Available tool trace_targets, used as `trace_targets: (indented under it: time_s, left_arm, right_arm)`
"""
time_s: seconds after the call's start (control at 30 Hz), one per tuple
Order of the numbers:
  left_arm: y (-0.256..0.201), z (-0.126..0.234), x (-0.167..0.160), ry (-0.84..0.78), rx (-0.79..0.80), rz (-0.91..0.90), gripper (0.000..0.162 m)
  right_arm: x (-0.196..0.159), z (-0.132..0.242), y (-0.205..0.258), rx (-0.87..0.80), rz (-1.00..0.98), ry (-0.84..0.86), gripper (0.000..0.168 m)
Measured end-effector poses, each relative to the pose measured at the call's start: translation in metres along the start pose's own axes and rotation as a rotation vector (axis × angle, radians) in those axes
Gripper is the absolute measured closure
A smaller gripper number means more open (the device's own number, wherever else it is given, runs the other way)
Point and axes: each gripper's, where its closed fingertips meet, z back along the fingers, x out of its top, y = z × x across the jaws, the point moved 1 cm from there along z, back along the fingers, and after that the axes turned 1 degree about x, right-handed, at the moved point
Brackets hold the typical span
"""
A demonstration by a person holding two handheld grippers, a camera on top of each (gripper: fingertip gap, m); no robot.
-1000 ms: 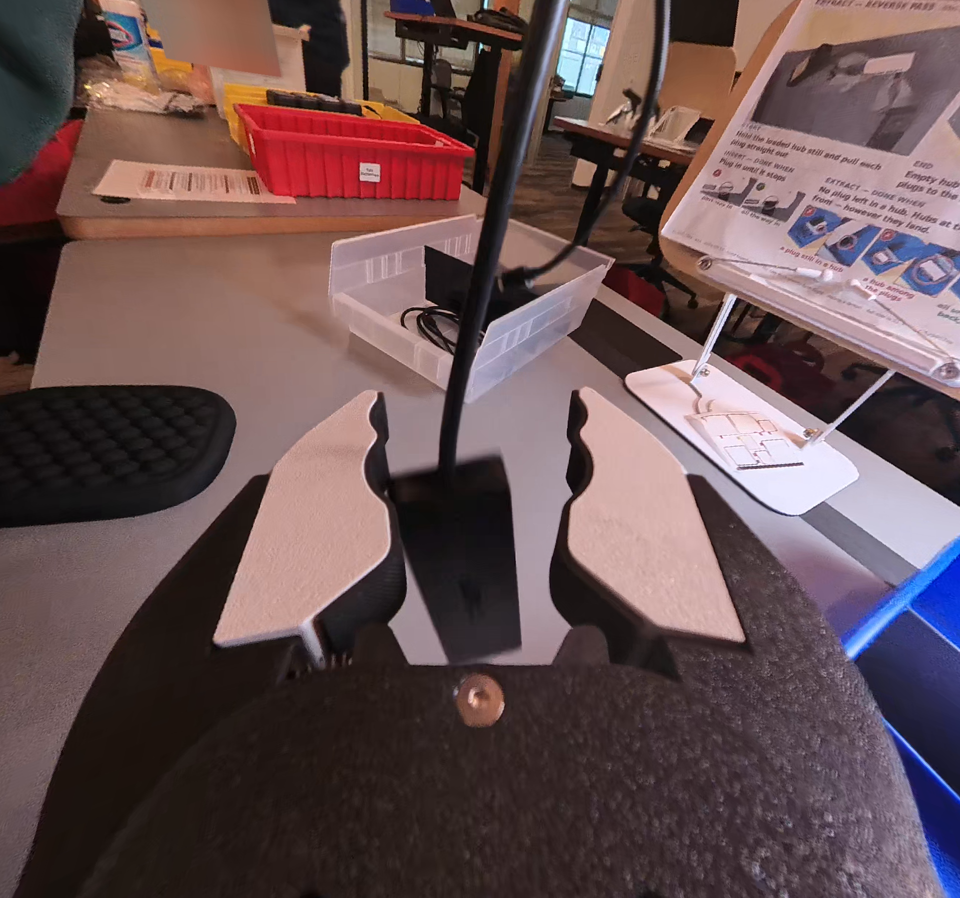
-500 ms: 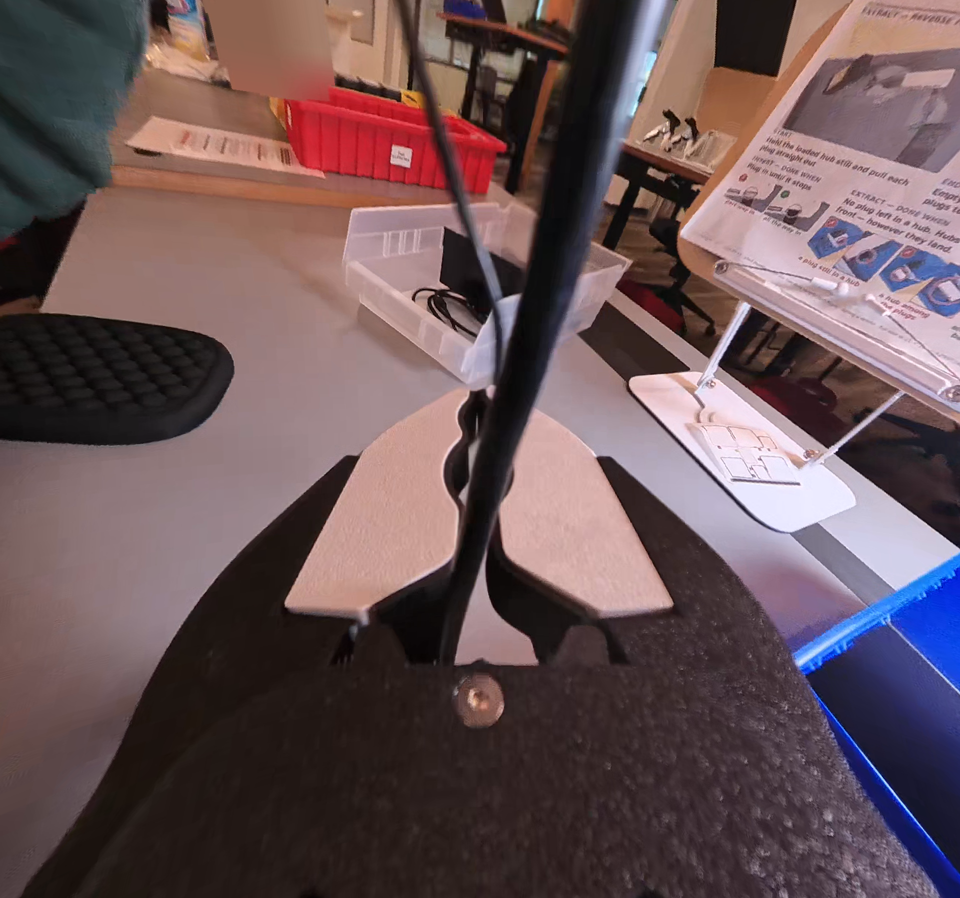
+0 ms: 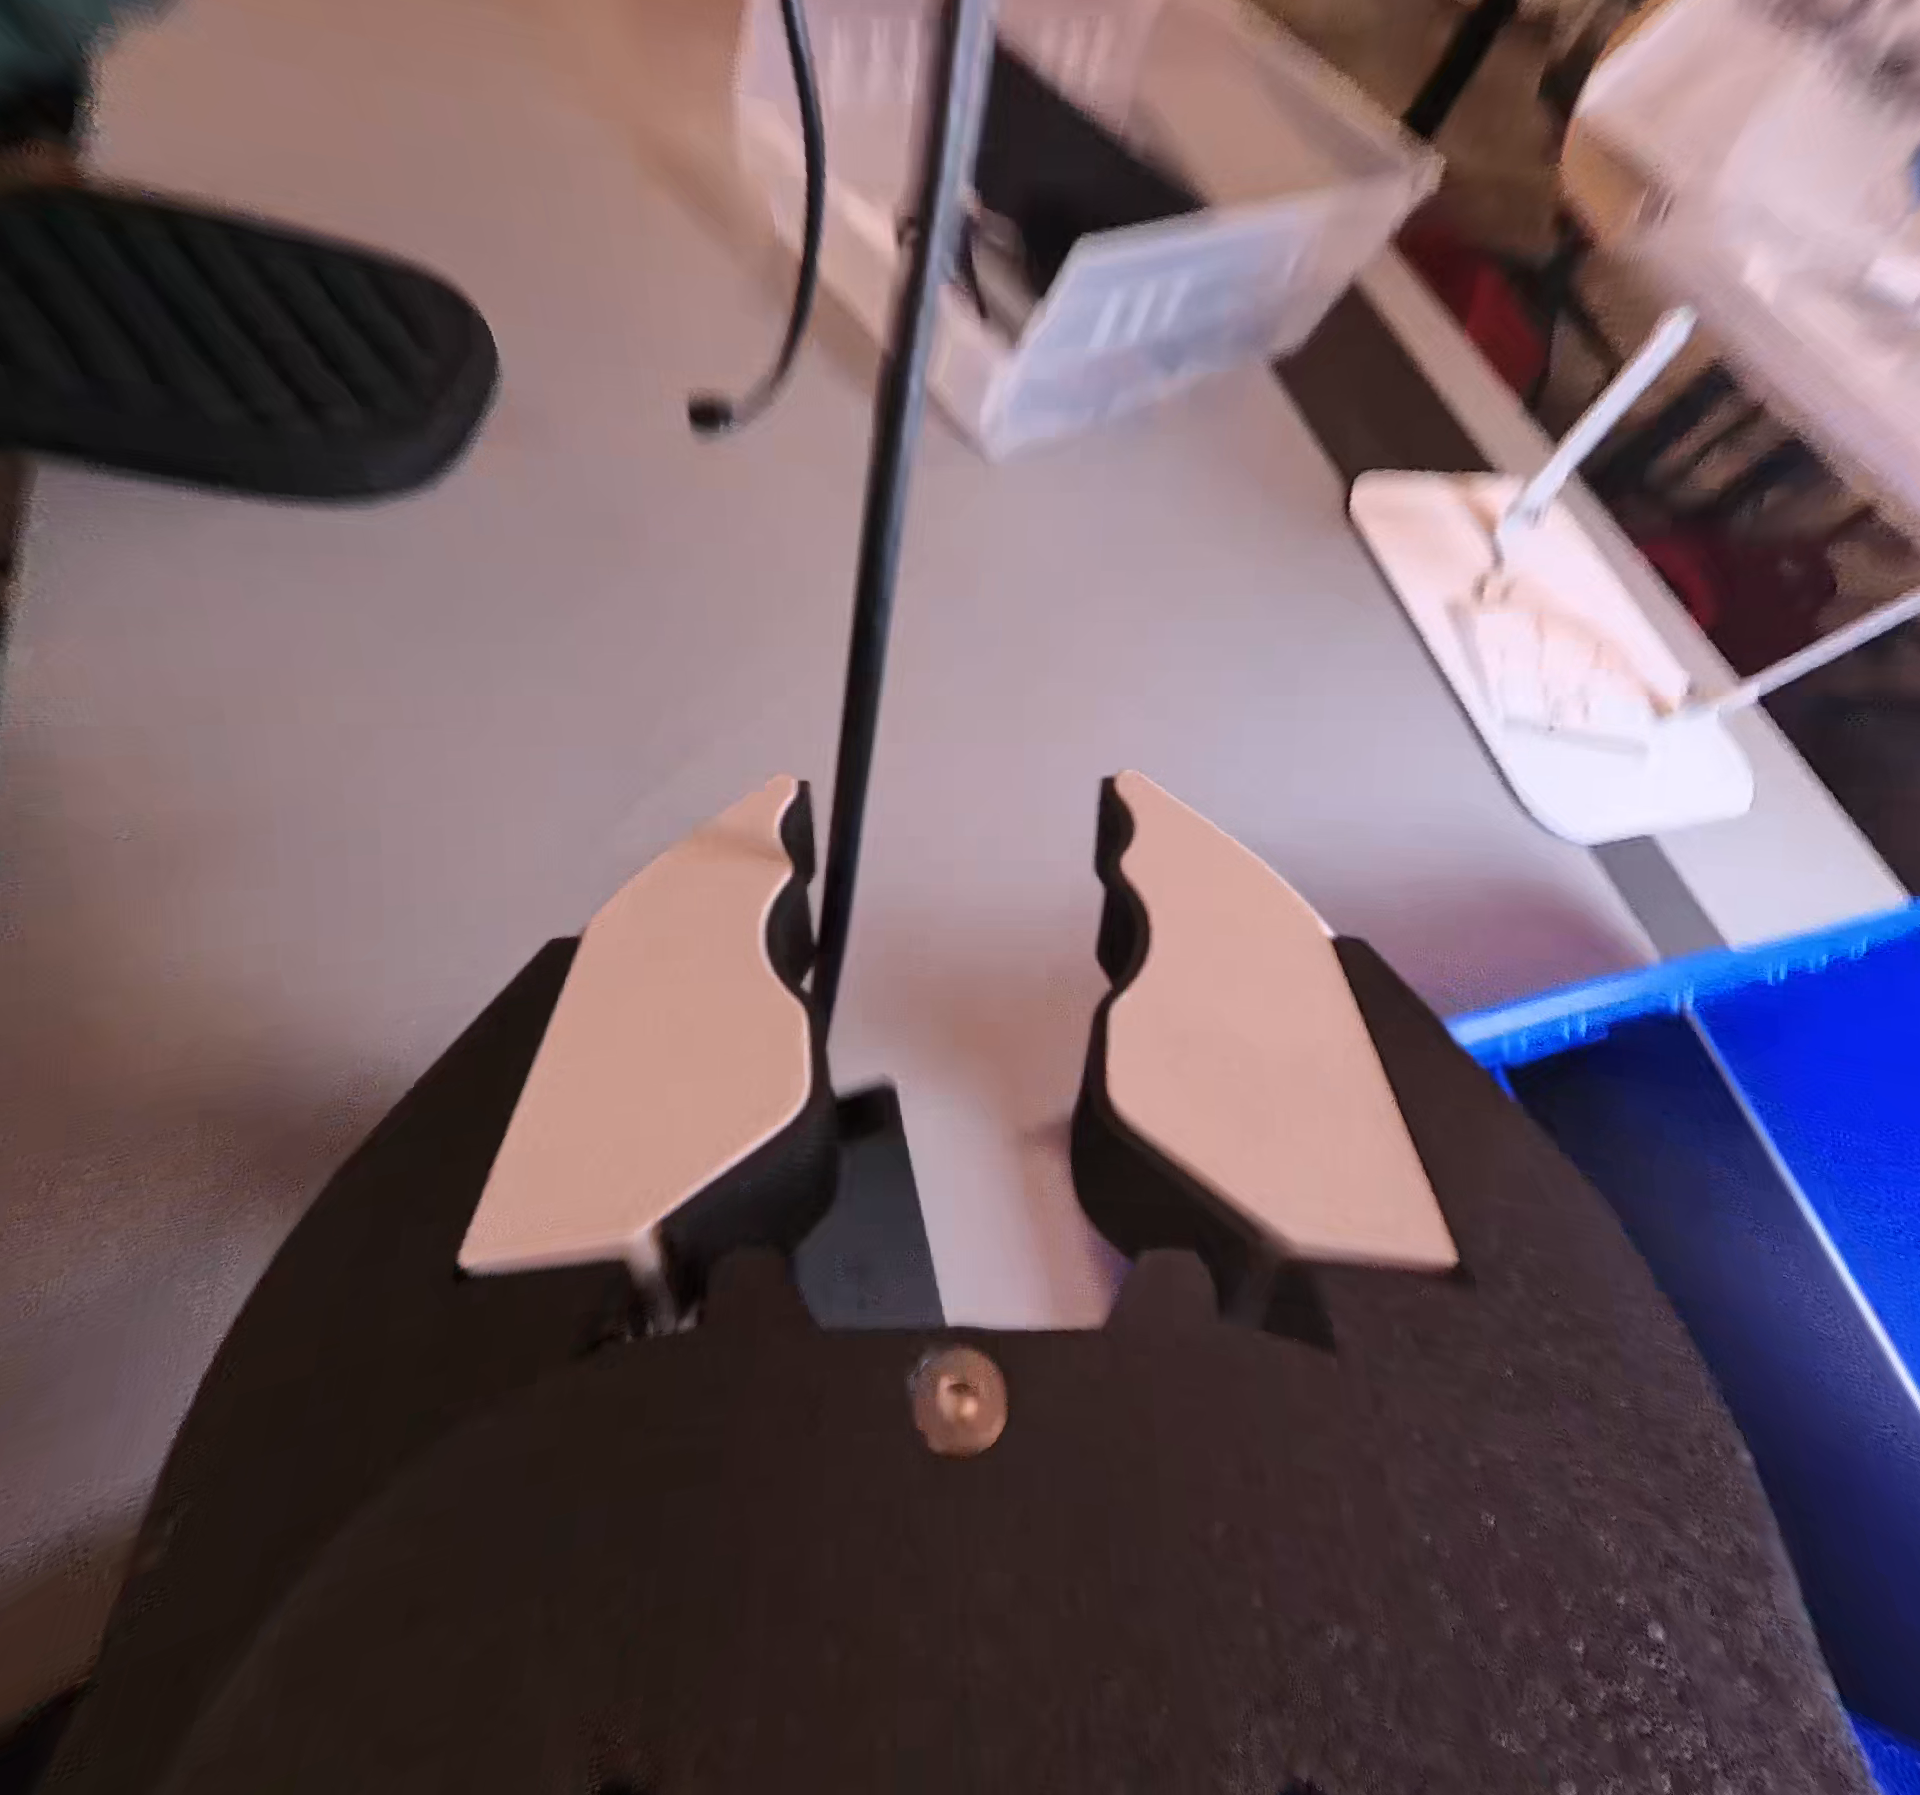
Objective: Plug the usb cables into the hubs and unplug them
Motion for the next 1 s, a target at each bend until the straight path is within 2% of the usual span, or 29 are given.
trace_targets:
  time_s: [0.1,0.3,0.37,0.57,0.67,0.7,0.8,0.9,1.0]
  left_arm:
    - [0.006,0.003,-0.008,0.002,0.015,0.028,0.161]
    - [0.009,0.001,-0.021,0.020,0.005,0.048,0.161]
    - [0.013,-0.001,-0.027,0.043,0.020,0.041,0.160]
    - [0.032,0.004,-0.051,0.070,0.033,0.095,0.161]
    - [0.040,0.004,-0.056,0.061,0.034,0.129,0.161]
    - [0.042,0.004,-0.059,0.064,0.043,0.131,0.161]
    - [0.050,0.007,-0.064,0.051,0.058,0.166,0.161]
    - [0.063,0.012,-0.075,0.055,0.108,0.191,0.162]
    - [0.071,0.012,-0.099,0.123,0.159,0.183,0.161]
  right_arm:
    - [-0.035,0.001,0.006,0.011,-0.002,0.175,0.105]
    - [-0.063,-0.023,0.031,0.129,0.037,0.256,0.105]
    - [-0.071,-0.027,0.034,0.165,0.046,0.293,0.114]
    - [-0.067,-0.009,0.042,0.242,0.068,0.282,0.103]
    - [-0.091,-0.018,0.056,0.311,0.158,0.377,0.097]
    - [-0.096,-0.024,0.061,0.332,0.167,0.396,0.102]
    - [-0.107,-0.033,0.052,0.274,0.205,0.465,0.132]
    - [-0.097,-0.032,0.053,0.297,0.167,0.407,0.133]
    - [-0.080,-0.027,0.054,0.351,0.036,0.289,0.133]
